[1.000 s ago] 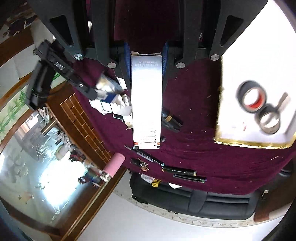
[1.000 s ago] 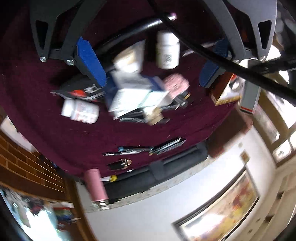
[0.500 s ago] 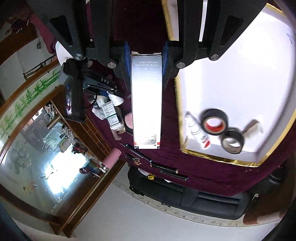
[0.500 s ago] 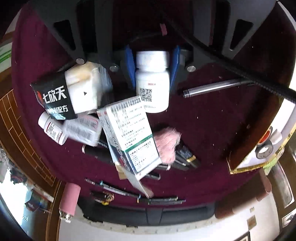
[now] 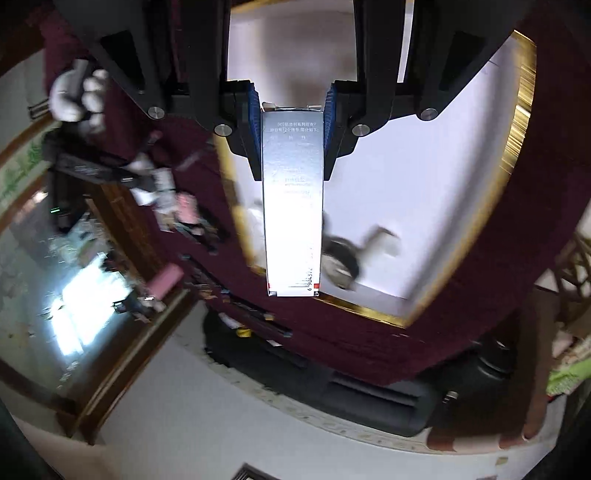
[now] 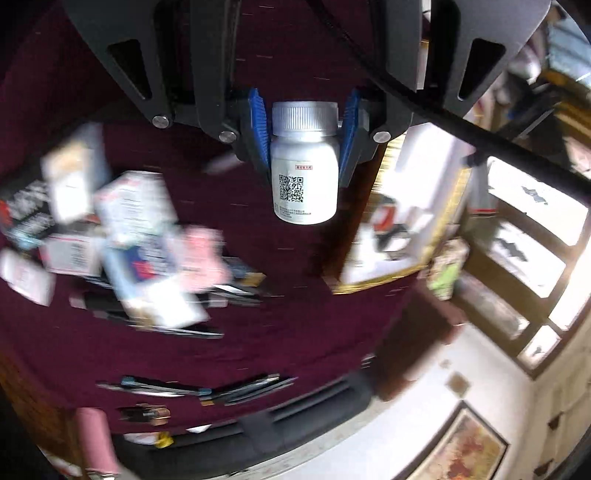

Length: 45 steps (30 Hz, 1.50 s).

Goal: Organize objects
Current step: 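Carry carton and pill bottle over the white box and open both tools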

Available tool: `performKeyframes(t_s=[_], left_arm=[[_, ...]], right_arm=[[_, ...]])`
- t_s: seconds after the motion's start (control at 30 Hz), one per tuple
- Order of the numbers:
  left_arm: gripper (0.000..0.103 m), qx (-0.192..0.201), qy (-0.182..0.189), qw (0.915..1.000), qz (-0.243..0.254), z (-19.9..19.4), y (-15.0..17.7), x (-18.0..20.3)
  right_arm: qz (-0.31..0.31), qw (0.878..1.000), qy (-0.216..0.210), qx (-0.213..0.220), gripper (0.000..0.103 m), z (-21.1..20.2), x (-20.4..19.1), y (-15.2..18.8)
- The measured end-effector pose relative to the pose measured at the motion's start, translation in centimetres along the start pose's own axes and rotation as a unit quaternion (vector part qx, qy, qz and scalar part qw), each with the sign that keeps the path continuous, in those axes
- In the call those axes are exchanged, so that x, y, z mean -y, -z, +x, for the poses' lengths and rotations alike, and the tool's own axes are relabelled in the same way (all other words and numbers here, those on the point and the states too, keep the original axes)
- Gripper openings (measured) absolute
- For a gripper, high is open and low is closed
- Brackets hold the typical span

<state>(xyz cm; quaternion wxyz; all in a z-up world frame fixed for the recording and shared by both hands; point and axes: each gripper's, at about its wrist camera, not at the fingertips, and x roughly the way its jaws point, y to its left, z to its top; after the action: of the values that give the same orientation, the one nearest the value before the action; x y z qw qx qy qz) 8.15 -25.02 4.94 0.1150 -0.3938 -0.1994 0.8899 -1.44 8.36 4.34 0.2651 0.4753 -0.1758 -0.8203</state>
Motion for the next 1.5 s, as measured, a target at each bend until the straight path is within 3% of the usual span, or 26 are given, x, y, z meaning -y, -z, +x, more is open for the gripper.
performKeyframes(t_s=[0.13,0.3,0.47,0.77,1.07,1.1,1.13,1.2,1.33,1.5], left_arm=[[0.023,-0.016,-0.058,0.9982,0.009,0.8,-2.8,-2.6],[0.023,-0.078,-0.074,0.9942,-0.005,4.9,-4.1,-5.2],[0.023,-0.131,-0.079,0.9881,-0.011,8.9,-4.3,-5.8],[0.023,-0.122,-0.088,0.9885,-0.007,12.0,-6.8,-5.6],[0.023,-0.132,-0.073,0.9885,0.014,9.3,-6.5,-5.7],[0.026,-0.131,-0.074,0.9885,0.017,9.3,-6.6,-5.6],[0.037,-0.129,-0.079,0.9883,0.02,8.9,-6.5,-5.6],[0.05,-0.118,-0.09,0.9888,0.016,7.8,-6.2,-6.1],[0.051,-0.103,-0.063,0.9927,-0.001,6.2,-5.6,-6.8],[0.051,-0.074,-0.057,0.9955,-0.017,4.5,-4.3,-6.9]], right_arm=[[0.001,0.998,-0.059,-0.028,0.031,2.9,-3.3,-1.5],[0.003,0.991,-0.1,-0.085,0.032,9.0,-7.4,-1.9],[-0.012,0.987,-0.101,-0.125,0.032,13.5,-10.1,-1.3],[-0.018,0.985,-0.081,-0.15,0.032,16.7,-12.0,-1.1],[-0.013,0.987,-0.045,-0.155,0.033,19.7,-12.5,-3.0],[-0.008,0.988,-0.041,-0.152,0.033,19.9,-12.4,-3.1],[-0.004,0.988,-0.043,-0.146,0.033,20.0,-12.3,-3.3],[0.003,0.989,-0.054,-0.137,0.042,20.0,-12.1,-3.5],[0.01,0.989,-0.066,-0.131,0.047,19.9,-12.0,-3.7],[0.031,0.987,-0.088,-0.128,0.047,20.1,-11.8,-4.3]])
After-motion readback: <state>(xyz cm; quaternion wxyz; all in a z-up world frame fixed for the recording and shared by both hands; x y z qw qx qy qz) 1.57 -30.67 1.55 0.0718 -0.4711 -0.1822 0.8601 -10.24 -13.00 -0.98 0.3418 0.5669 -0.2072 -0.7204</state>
